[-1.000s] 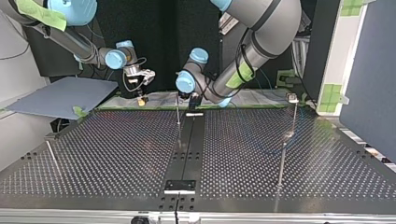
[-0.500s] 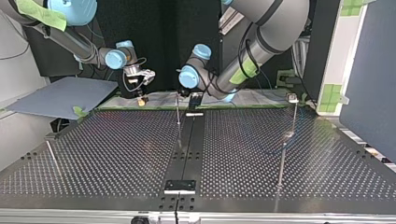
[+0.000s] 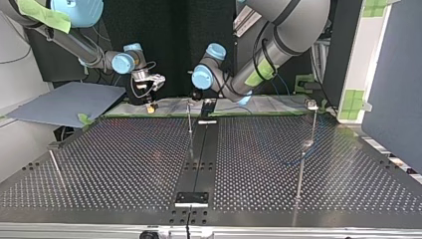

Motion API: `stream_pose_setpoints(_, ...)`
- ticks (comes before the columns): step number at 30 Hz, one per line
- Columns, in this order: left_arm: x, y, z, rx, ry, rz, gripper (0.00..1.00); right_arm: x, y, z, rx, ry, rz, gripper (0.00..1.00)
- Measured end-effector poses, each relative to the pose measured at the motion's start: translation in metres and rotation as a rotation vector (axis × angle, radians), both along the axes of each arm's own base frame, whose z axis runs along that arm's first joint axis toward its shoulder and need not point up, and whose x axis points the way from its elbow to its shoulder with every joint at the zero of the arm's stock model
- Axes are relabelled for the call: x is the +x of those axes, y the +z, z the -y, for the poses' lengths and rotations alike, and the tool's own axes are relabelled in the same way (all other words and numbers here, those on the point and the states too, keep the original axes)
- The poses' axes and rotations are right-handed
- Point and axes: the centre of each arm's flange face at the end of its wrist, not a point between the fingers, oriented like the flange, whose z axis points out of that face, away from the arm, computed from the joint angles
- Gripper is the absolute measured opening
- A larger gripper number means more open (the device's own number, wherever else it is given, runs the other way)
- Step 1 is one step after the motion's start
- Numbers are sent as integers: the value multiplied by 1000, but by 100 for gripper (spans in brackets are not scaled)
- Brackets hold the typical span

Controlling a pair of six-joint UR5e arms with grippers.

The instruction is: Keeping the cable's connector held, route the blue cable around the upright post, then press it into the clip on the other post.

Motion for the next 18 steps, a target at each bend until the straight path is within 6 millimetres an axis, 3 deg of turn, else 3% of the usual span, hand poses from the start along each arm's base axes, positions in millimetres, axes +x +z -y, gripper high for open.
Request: stream_pose_setpoints(18,-3,0,8,-48,0,16,100,0,0,0,-1,-1,1,0)
